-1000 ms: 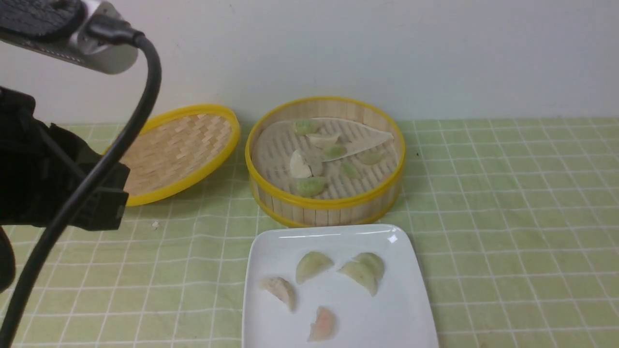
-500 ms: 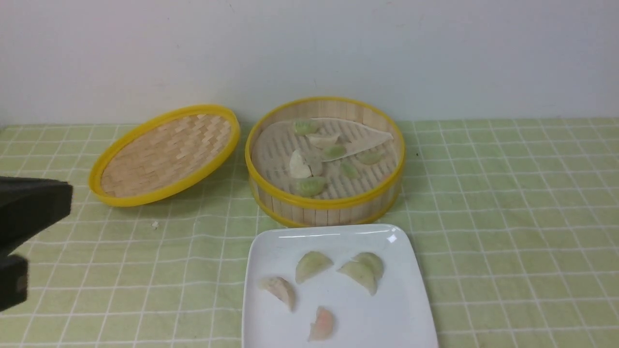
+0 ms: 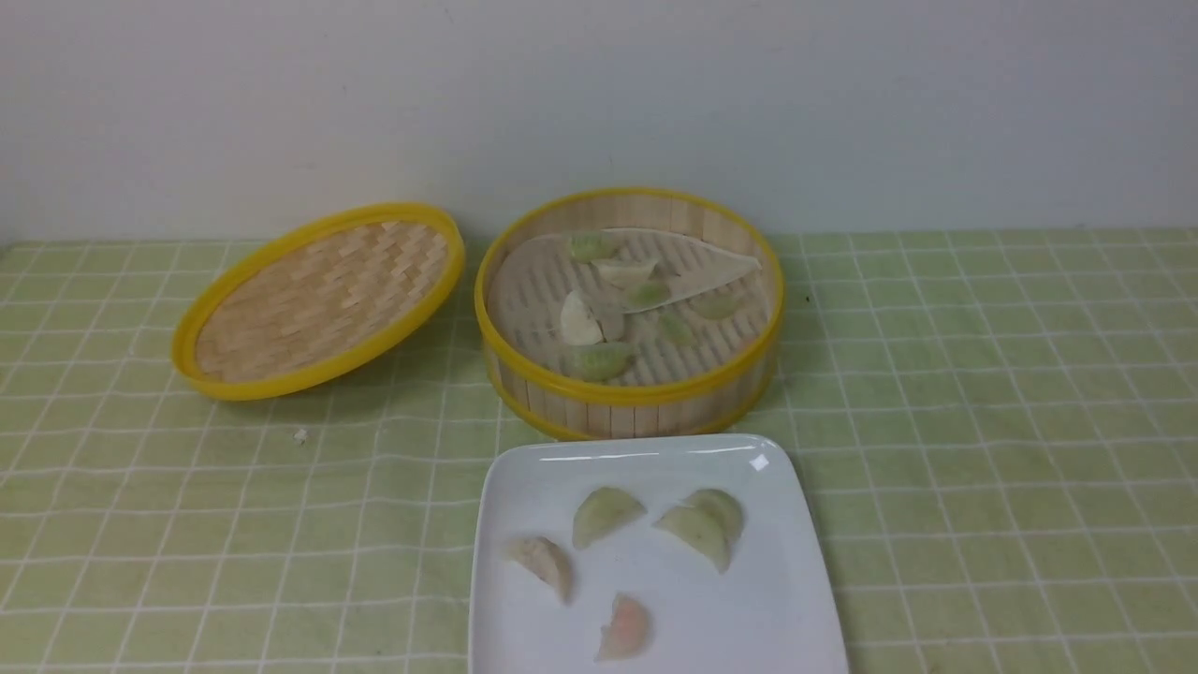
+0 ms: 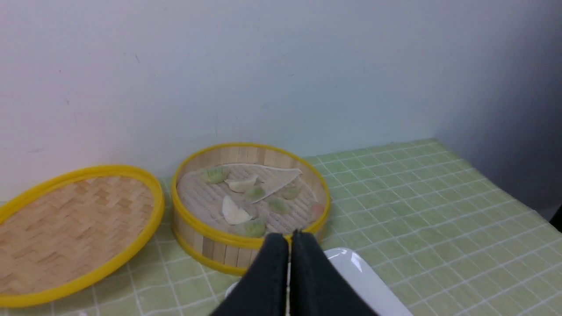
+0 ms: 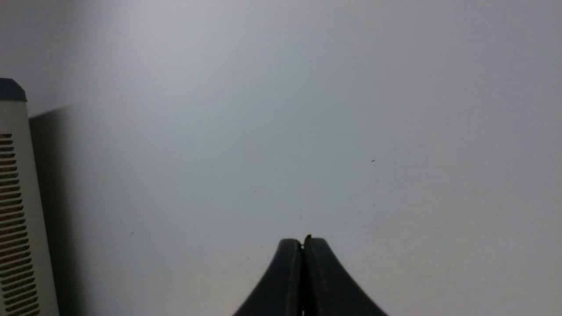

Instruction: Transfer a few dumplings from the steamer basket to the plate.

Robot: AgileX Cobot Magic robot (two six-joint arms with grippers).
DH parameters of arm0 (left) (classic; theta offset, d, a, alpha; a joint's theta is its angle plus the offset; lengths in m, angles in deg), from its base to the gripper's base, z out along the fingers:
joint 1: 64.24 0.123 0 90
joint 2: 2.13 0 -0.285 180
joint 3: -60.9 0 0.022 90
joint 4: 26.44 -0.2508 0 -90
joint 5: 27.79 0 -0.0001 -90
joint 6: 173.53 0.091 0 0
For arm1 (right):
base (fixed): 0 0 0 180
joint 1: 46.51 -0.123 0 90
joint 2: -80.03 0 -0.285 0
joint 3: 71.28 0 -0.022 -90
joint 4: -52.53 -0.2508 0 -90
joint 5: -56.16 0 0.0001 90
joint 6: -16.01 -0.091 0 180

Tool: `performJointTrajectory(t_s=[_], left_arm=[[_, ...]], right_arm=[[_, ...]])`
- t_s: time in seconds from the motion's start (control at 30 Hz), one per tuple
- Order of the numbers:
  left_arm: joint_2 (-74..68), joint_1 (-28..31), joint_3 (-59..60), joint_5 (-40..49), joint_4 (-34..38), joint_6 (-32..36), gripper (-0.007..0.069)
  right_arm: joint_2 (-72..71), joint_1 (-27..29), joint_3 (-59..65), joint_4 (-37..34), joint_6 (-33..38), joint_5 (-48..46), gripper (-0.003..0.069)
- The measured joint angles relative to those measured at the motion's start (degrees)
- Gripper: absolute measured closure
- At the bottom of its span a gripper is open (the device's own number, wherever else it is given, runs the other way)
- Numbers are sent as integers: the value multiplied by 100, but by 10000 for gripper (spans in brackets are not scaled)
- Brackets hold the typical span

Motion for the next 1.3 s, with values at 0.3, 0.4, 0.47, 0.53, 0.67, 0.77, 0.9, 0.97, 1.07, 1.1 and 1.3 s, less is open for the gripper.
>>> performJointTrajectory(t_s=[0.3,0.4,0.47,0.53,0.67,0.77,0.9,0.97,1.07,1.1,1.3], left_arm=[[0,0,203,-216,-266,22,631],[90,82,589,-549,-351,129,631],[314,519,1204,-1043,-240,515,631],[583,958,1765,-1388,50,878,631],[1138,1861,2729,-1885,679,1642,631],[1570,2356,3511,-2036,826,1989,631],[2002,2787,4230,-2100,861,2124,631],[2058,2927,4537,-2112,861,2139,631],[2058,2982,4744,-2089,861,2156,631],[2058,2982,4743,-2073,861,2156,631],[2058,2988,4745,-1845,861,2156,631]], right_arm=[[-5,0,0,0,0,0,673],[-5,0,0,0,10,0,673],[-5,0,0,0,21,0,673],[-5,0,0,0,21,0,673],[-5,0,0,0,21,0,673],[-5,0,0,0,21,0,673],[-5,0,0,0,21,0,673],[-5,0,0,0,21,0,673],[-5,0,0,0,21,0,673],[-5,0,0,0,21,0,673],[-5,0,0,0,21,0,673]])
